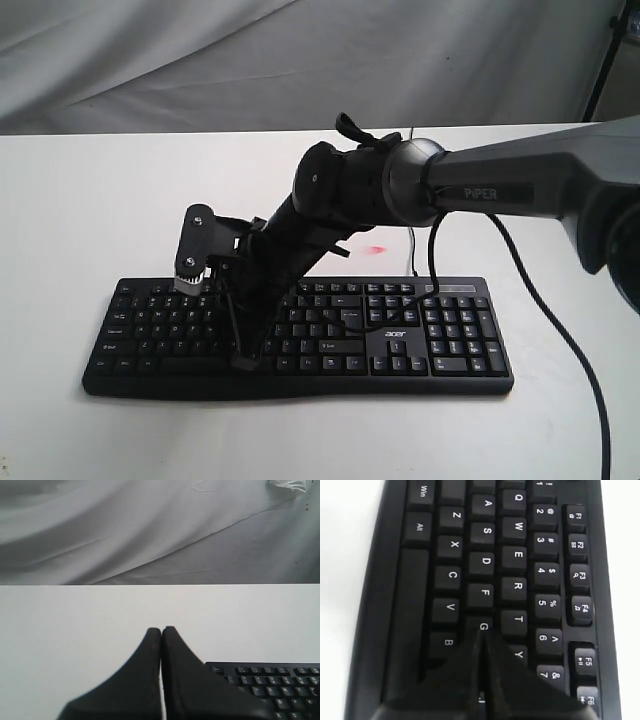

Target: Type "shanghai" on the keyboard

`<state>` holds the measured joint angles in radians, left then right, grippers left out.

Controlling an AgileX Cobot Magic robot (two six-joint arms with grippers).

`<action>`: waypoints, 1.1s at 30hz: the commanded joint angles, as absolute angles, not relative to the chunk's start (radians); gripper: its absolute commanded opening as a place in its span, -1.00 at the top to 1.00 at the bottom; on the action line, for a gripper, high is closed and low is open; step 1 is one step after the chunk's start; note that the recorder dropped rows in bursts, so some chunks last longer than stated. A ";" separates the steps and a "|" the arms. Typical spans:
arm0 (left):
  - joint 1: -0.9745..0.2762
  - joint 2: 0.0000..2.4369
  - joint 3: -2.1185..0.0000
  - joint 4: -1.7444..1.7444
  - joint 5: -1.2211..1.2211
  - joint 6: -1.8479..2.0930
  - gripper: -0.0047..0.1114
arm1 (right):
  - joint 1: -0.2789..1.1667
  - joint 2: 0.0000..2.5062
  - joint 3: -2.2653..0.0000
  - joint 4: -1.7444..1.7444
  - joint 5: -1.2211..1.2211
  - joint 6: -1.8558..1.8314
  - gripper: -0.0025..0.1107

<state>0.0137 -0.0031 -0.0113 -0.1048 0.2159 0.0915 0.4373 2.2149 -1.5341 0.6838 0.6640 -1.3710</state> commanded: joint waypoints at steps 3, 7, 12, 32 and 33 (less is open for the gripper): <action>0.010 0.000 -0.011 -0.109 0.213 0.090 0.91 | 0.430 2.214 -1.538 0.686 0.677 -1.383 0.96; 0.010 0.000 -0.011 -0.109 0.213 0.090 0.91 | 0.430 2.218 -1.538 0.686 0.677 -1.384 0.96; 0.010 0.000 -0.011 -0.109 0.213 0.090 0.91 | 0.430 2.226 -1.538 0.686 0.675 -1.385 0.96; 0.010 0.000 -0.011 -0.109 0.213 0.090 0.91 | 0.428 2.240 -1.538 0.680 0.674 -1.383 0.96; 0.010 0.000 -0.011 -0.109 0.213 0.090 0.91 | 0.428 2.240 -1.538 0.680 0.674 -1.383 0.96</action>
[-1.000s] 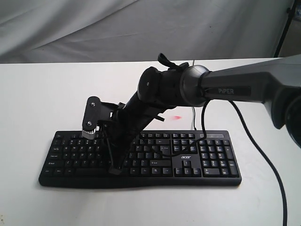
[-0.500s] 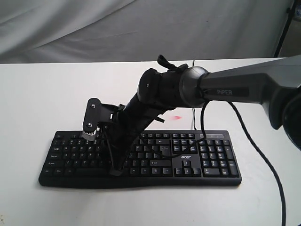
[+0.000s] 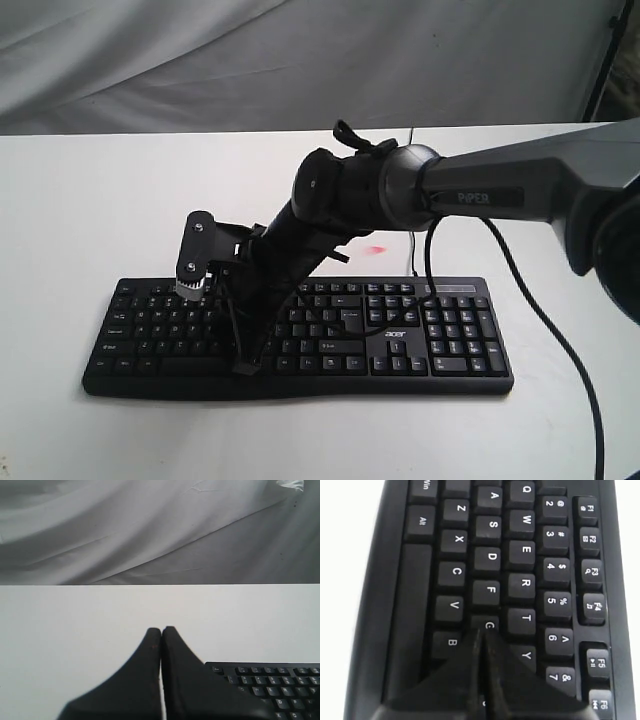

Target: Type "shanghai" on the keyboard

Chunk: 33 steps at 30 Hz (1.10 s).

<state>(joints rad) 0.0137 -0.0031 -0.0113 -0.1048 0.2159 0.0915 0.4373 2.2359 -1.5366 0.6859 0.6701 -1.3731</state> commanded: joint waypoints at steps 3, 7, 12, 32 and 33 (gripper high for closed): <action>0.010 0.000 -0.011 -0.109 0.213 0.090 0.91 | 0.428 2.233 -1.538 0.680 0.672 -1.383 0.96; 0.010 0.000 -0.011 -0.109 0.213 0.090 0.91 | 0.428 2.204 -1.538 0.680 0.667 -1.383 0.96; 0.010 0.000 -0.011 -0.109 0.213 0.090 0.91 | 0.432 2.189 -1.538 0.684 0.668 -1.383 0.96; 0.010 0.000 -0.011 -0.109 0.213 0.090 0.91 | 0.472 2.191 -1.538 0.780 0.585 -1.395 0.96; 0.010 0.000 -0.011 -0.109 0.213 0.090 0.91 | 0.476 2.191 -1.538 0.780 0.583 -1.396 0.96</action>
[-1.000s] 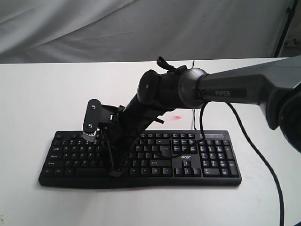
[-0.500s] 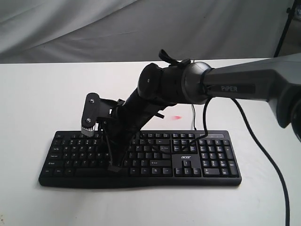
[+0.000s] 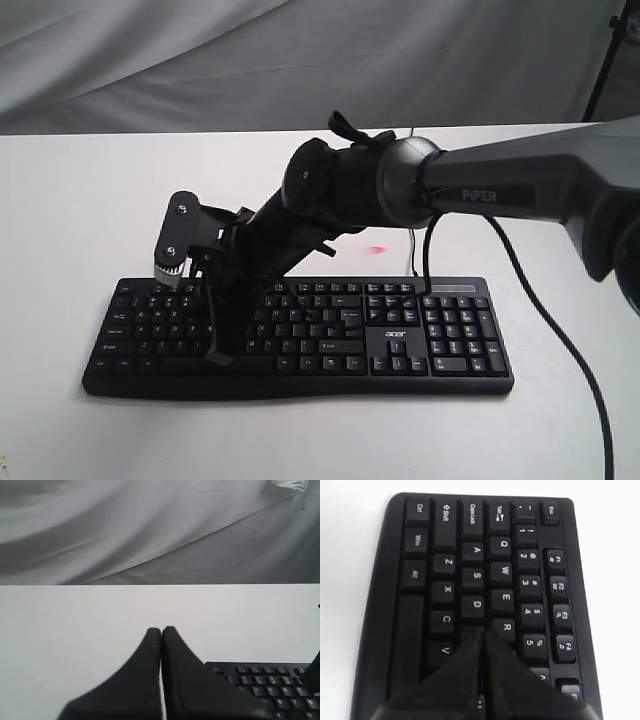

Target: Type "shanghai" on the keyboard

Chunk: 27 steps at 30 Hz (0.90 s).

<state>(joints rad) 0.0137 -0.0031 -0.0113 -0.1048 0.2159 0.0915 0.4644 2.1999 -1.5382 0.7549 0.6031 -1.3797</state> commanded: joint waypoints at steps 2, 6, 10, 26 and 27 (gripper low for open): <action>0.010 0.000 -0.011 -0.109 0.213 0.090 0.91 | 0.478 2.191 -1.538 0.786 0.578 -1.396 0.96; 0.010 0.000 -0.011 -0.109 0.213 0.090 0.91 | 0.490 2.191 -1.538 0.809 0.563 -1.405 0.96; 0.010 0.000 -0.011 -0.109 0.213 0.090 0.91 | 0.505 2.217 -1.591 0.818 0.582 -1.402 0.96; 0.010 0.000 -0.011 -0.109 0.213 0.090 0.91 | 0.569 2.344 -1.832 0.676 0.641 -1.193 0.96; 0.010 0.000 -0.011 -0.109 0.213 0.090 0.91 | 0.569 2.346 -1.832 0.672 0.641 -1.193 0.96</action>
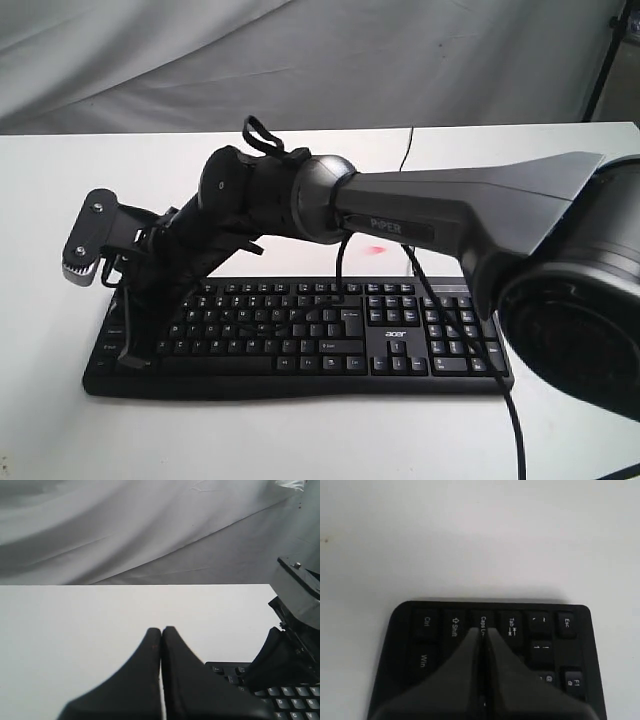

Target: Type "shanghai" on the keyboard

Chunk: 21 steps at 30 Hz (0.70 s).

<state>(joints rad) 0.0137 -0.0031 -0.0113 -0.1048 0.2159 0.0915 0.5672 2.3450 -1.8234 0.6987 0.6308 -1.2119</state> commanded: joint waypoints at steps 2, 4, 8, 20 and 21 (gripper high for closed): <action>0.010 0.000 -0.011 -0.109 0.213 0.090 0.91 | 0.569 2.346 -1.832 0.672 0.637 -1.193 0.96; 0.010 0.000 -0.011 -0.109 0.213 0.090 0.91 | 0.569 2.346 -1.832 0.672 0.632 -1.193 0.96; 0.010 0.000 -0.011 -0.109 0.213 0.090 0.91 | 0.569 2.358 -1.836 0.672 0.628 -1.193 0.96; 0.010 0.000 -0.011 -0.109 0.213 0.090 0.91 | 0.569 2.379 -1.836 0.679 0.611 -1.196 0.96; 0.010 0.000 -0.011 -0.109 0.213 0.090 0.91 | 0.569 2.379 -1.836 0.679 0.611 -1.196 0.96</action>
<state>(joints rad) 0.0137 -0.0031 -0.0113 -0.1048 0.2159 0.0915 0.5672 2.3833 -1.8323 0.6747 0.6170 -1.1952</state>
